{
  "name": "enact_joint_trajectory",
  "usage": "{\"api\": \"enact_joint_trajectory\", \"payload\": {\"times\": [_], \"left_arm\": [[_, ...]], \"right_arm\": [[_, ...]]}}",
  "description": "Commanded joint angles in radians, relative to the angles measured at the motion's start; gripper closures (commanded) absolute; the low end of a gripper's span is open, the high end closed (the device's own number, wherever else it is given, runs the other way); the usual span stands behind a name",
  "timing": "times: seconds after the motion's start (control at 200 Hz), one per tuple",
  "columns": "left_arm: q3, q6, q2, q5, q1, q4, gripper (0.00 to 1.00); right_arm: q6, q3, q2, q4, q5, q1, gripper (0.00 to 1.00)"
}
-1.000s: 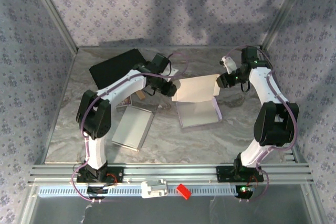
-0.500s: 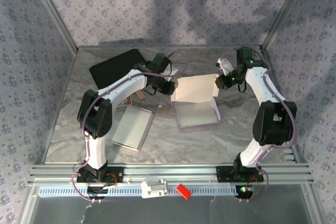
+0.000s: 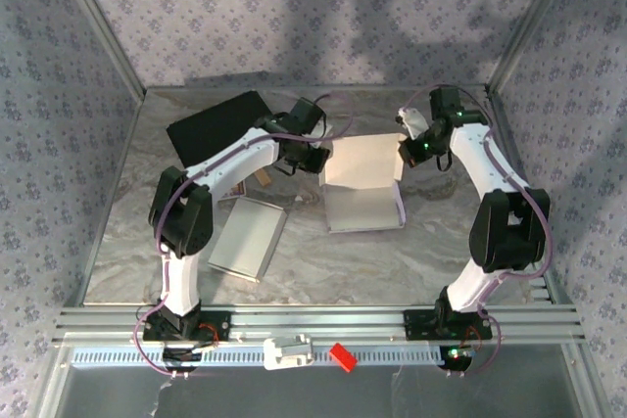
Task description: Fold the paper box
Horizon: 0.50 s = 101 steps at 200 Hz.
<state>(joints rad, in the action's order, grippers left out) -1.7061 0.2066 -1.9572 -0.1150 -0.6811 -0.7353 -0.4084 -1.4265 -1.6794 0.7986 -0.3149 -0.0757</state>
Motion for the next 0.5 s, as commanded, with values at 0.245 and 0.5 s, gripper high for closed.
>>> {"api": "enact_joint_trajectory", "payload": {"times": [0.245, 0.5], "left_arm": [[-0.192, 0.220, -0.075, 0.153, -0.014, -0.059, 1.00], [-0.284, 0.254, -0.140, 0.168, 0.001, -0.069, 1.00]], "right_arm": [[0.442, -0.048, -0.011, -0.055, 0.220, -0.102, 1.00], [0.672, 0.018, 0.004, -0.252, 0.392, -0.199, 1.00]]}}
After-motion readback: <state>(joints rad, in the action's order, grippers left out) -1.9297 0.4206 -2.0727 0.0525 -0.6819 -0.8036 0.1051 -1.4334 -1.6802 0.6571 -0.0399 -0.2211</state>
